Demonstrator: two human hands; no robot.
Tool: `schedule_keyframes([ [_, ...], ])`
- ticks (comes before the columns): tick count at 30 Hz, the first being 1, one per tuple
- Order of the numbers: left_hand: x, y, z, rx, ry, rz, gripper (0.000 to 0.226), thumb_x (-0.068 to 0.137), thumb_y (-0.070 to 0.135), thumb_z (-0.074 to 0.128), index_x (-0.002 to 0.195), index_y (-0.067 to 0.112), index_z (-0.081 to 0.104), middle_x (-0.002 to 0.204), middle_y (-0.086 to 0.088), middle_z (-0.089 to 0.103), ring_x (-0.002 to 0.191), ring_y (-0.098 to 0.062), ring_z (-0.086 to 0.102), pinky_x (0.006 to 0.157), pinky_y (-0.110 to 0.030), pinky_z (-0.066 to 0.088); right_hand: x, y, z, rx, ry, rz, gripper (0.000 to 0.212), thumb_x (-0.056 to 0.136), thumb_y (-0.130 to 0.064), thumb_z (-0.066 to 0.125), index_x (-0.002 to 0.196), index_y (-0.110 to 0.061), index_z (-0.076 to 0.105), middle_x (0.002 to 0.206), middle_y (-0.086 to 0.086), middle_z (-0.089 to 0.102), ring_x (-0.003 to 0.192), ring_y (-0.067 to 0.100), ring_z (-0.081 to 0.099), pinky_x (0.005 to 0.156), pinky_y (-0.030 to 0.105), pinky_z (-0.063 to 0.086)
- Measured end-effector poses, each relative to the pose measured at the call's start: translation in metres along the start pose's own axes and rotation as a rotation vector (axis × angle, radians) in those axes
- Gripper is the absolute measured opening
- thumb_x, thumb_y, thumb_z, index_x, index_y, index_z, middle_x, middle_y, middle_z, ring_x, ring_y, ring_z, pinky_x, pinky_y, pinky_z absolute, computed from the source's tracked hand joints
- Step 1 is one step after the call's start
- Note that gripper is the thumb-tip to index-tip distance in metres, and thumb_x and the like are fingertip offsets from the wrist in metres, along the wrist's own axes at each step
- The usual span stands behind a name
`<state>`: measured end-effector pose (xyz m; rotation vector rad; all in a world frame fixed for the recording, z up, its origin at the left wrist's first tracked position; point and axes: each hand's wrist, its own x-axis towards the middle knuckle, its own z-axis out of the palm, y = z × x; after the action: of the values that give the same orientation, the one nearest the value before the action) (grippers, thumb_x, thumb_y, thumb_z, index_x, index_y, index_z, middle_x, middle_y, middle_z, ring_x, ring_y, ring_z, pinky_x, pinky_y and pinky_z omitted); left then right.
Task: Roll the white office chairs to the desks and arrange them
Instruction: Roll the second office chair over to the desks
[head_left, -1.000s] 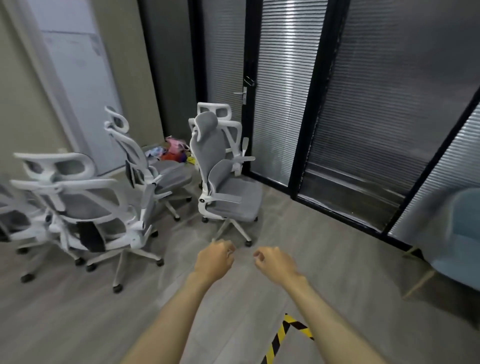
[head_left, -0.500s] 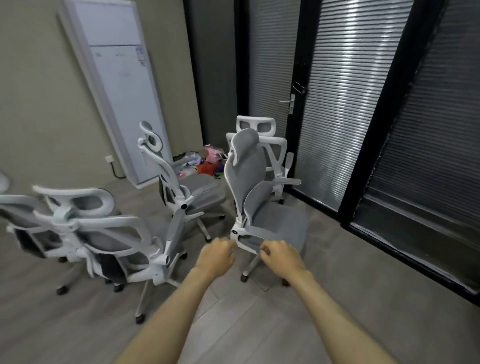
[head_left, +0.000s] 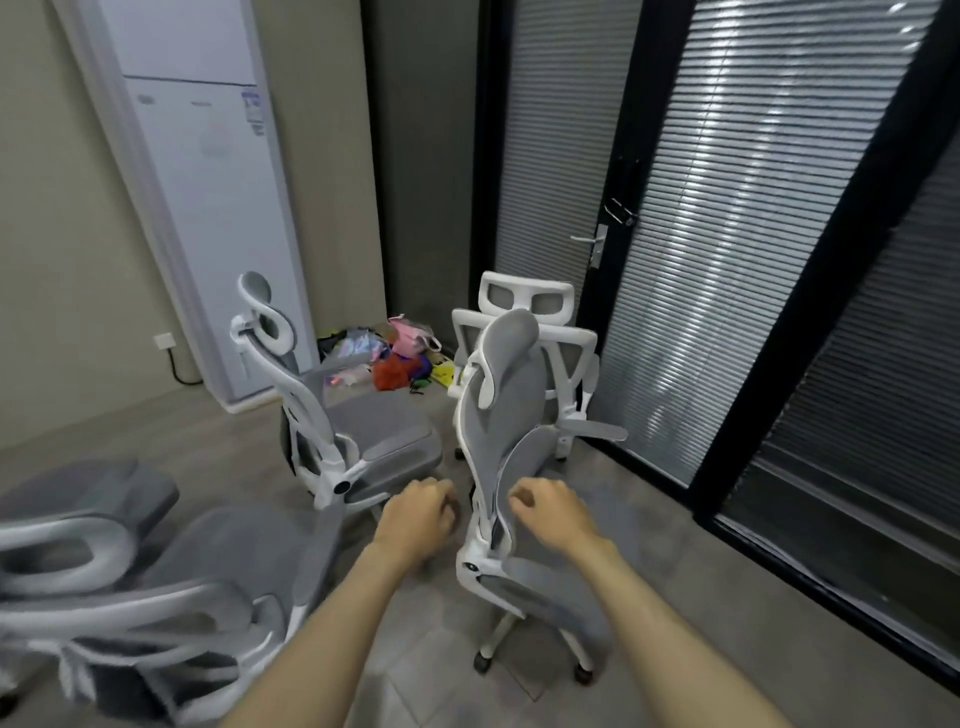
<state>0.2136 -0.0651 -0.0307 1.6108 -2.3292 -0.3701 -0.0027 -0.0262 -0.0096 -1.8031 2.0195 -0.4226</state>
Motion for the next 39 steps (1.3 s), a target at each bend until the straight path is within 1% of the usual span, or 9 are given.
schedule_keyframes([
  [5, 0.092, -0.021, -0.010, -0.050, -0.007, 0.029, 0.022, 0.092, 0.022, 0.049, 0.110, 0.021, 0.063, 0.111, -0.003, 0.066, 0.107, -0.028, 0.060, 0.080, -0.042, 0.052, 0.093, -0.009, -0.007, 0.061, 0.024, 0.018, 0.022, 0.094, -0.038, 0.054, 0.109, -0.033, 0.070, 0.108, -0.009, 0.074, 0.105, 0.022, 0.068, 0.089, 0.037, 0.054],
  [11, 0.225, -0.032, -0.014, -0.099, 0.069, 0.077, 0.027, 0.100, 0.033, 0.051, 0.124, 0.021, 0.058, 0.120, -0.002, 0.060, 0.112, -0.027, 0.055, 0.083, -0.043, 0.050, 0.221, -0.010, -0.012, 0.165, 0.058, 0.022, 0.026, 0.093, -0.037, 0.057, 0.118, -0.033, 0.064, 0.118, -0.007, 0.071, 0.111, 0.022, 0.066, 0.093, 0.040, 0.054],
  [13, 0.271, -0.034, -0.014, -0.134, 0.072, 0.077, 0.029, 0.102, 0.034, 0.048, 0.129, 0.024, 0.054, 0.126, -0.001, 0.056, 0.116, -0.027, 0.052, 0.088, -0.047, 0.050, 0.262, -0.007, -0.014, 0.213, 0.068, -0.008, 0.036, 0.093, -0.042, 0.061, 0.128, -0.031, 0.058, 0.126, -0.005, 0.065, 0.114, 0.022, 0.063, 0.094, 0.042, 0.053],
  [18, 0.373, -0.025, -0.011, -0.230, -0.040, 0.079, 0.042, 0.108, 0.034, 0.037, 0.149, 0.025, 0.039, 0.149, 0.001, 0.044, 0.136, -0.023, 0.040, 0.105, -0.050, 0.042, 0.344, -0.002, -0.029, 0.425, 0.126, 0.052, 0.066, 0.091, -0.046, 0.070, 0.148, -0.026, 0.043, 0.142, 0.004, 0.048, 0.128, 0.023, 0.052, 0.102, 0.036, 0.044],
  [23, 0.449, -0.032, 0.006, -0.275, -0.184, 0.107, 0.037, 0.104, 0.037, 0.037, 0.138, 0.023, 0.044, 0.136, -0.010, 0.057, 0.128, -0.034, 0.052, 0.104, -0.047, 0.044, 0.393, 0.004, -0.023, 0.515, 0.051, 0.070, 0.072, 0.087, -0.048, 0.073, 0.148, -0.026, 0.043, 0.143, 0.002, 0.044, 0.131, 0.019, 0.050, 0.106, 0.031, 0.041],
  [27, 0.471, -0.028, 0.010, -0.379, -0.182, 0.065, 0.055, 0.104, 0.024, 0.050, 0.156, 0.012, 0.035, 0.155, -0.010, 0.045, 0.142, -0.028, 0.042, 0.111, -0.032, 0.033, 0.399, 0.009, -0.008, 0.627, 0.115, 0.089, 0.066, 0.085, -0.042, 0.076, 0.145, -0.032, 0.048, 0.135, -0.006, 0.045, 0.129, 0.011, 0.051, 0.107, 0.026, 0.041],
  [32, 0.472, -0.037, 0.017, -0.432, -0.164, 0.058, 0.063, 0.092, 0.025, 0.065, 0.152, 0.019, 0.045, 0.144, -0.008, 0.058, 0.133, -0.025, 0.052, 0.102, -0.026, 0.039, 0.385, 0.005, 0.014, 0.674, 0.191, 0.127, 0.068, 0.085, -0.052, 0.073, 0.146, -0.033, 0.050, 0.134, -0.010, 0.048, 0.127, 0.004, 0.052, 0.111, 0.029, 0.043],
  [35, 0.459, -0.042, 0.019, -0.492, -0.148, 0.054, 0.067, 0.087, 0.027, 0.069, 0.151, 0.022, 0.047, 0.142, -0.005, 0.060, 0.132, -0.022, 0.053, 0.106, -0.031, 0.044, 0.368, -0.002, 0.018, 0.670, 0.213, 0.134, 0.061, 0.089, -0.048, 0.072, 0.144, -0.032, 0.052, 0.133, -0.008, 0.050, 0.124, 0.002, 0.052, 0.110, 0.026, 0.043],
  [39, 0.430, -0.047, 0.021, -0.536, -0.115, 0.059, 0.067, 0.088, 0.027, 0.072, 0.150, 0.021, 0.048, 0.138, -0.004, 0.063, 0.128, -0.022, 0.057, 0.102, -0.032, 0.046, 0.338, -0.013, 0.027, 0.643, 0.233, 0.157, 0.055, 0.092, -0.041, 0.072, 0.144, -0.031, 0.053, 0.129, -0.006, 0.053, 0.117, -0.001, 0.053, 0.098, 0.011, 0.041],
])
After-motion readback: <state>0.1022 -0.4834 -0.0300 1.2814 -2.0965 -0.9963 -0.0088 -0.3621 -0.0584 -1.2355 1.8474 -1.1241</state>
